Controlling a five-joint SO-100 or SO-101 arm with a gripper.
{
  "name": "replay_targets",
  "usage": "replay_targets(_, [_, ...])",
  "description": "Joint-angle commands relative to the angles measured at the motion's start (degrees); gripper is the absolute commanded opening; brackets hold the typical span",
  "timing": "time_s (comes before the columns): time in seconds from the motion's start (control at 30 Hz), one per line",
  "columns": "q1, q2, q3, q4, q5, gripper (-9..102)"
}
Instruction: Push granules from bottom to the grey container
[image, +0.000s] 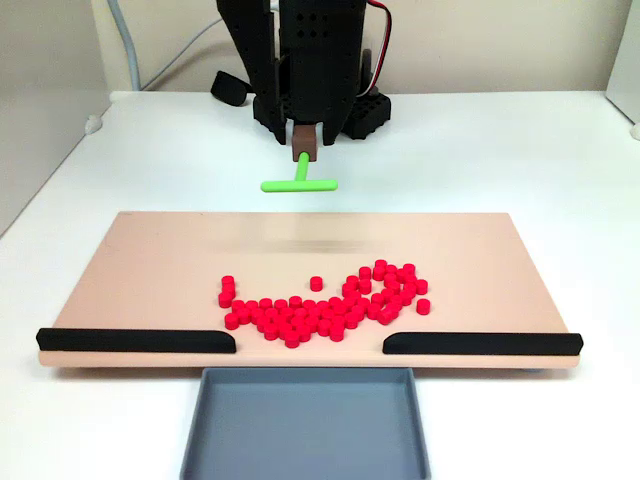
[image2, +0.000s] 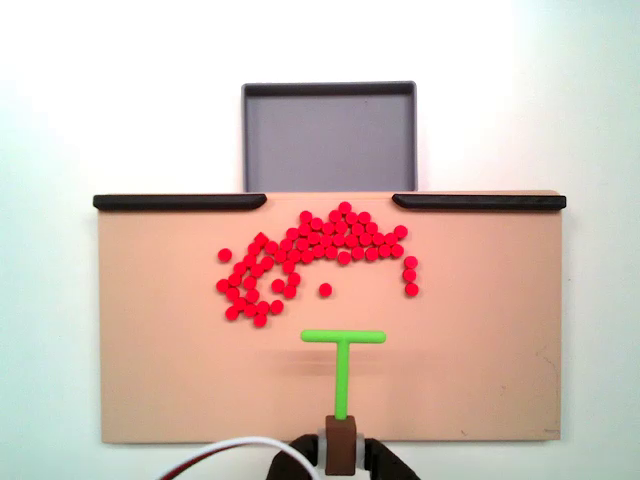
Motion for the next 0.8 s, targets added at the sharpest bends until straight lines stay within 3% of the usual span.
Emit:
replay_targets(0.0, [0.1,1.9,-0.3,0.1,-0.7,0])
replay_targets(0.77, [0.4,0.6,-0.3,0.0,-1.9,0])
